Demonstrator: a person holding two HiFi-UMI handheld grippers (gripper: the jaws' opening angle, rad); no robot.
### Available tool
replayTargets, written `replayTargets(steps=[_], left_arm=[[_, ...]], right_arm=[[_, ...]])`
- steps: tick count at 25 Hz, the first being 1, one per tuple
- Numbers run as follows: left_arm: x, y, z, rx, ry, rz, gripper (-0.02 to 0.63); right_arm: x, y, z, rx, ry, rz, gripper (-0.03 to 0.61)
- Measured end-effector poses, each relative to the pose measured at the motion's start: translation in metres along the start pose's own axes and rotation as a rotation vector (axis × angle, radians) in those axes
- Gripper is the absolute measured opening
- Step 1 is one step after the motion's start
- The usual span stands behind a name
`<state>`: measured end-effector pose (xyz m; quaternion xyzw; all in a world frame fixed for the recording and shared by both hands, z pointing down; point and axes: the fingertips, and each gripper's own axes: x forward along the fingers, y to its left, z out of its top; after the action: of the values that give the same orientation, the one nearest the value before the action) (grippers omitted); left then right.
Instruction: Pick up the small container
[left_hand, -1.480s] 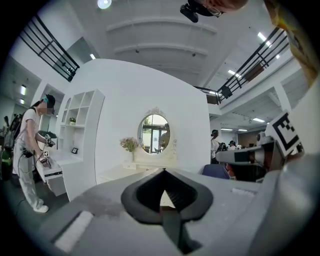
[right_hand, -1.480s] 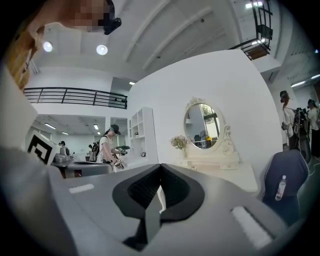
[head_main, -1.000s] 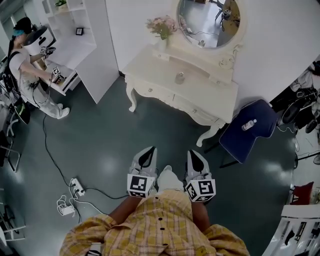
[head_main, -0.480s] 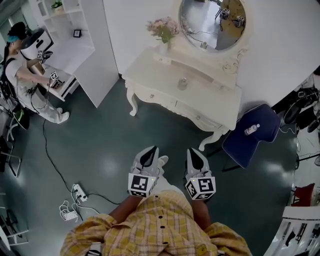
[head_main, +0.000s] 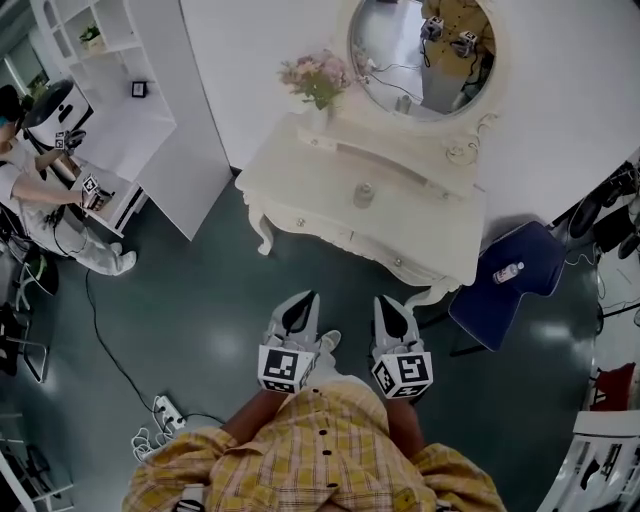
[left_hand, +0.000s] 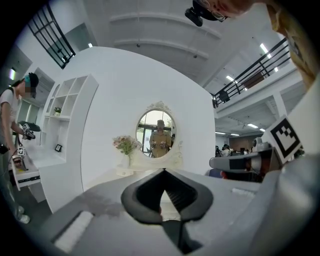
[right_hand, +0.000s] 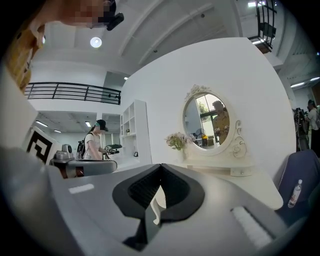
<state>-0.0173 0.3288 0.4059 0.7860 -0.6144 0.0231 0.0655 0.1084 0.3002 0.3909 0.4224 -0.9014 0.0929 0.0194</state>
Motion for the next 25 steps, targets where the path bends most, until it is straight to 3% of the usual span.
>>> replayTargets(steps=[15,25], left_arm=[[0.131,0.054,0.009,0.033,0.049,-0.064,0.000],[0.193,0.065,0.013,0.088,0.070,-0.109,0.000]], right_arm=[[0.116,-0.068,0.015,0.019,0.010,-0.053,0.000],[0.163,-0.105,0.010,0.054,0.010,-0.077,0.000]])
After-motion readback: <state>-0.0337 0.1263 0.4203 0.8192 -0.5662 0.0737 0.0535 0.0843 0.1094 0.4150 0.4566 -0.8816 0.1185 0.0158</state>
